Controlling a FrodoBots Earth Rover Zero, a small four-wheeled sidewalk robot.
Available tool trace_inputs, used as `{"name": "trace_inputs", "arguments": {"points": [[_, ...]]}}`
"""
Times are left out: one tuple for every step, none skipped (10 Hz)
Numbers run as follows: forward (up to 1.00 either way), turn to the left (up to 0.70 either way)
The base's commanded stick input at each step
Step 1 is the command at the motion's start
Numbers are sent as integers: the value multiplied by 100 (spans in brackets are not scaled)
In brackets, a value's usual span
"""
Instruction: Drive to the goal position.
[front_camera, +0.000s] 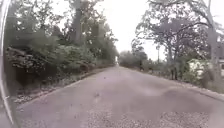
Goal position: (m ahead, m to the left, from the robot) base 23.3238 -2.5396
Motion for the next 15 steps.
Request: {"name": "trace_inputs", "arguments": {"points": [[70, -3], [70, -10], [70, 0], [70, 0], [70, 0], [70, 0], [70, -9], [70, -24], [70, -20], [70, -15], [70, -8], [70, 0], [70, 0], [70, 0], [70, 0]]}}
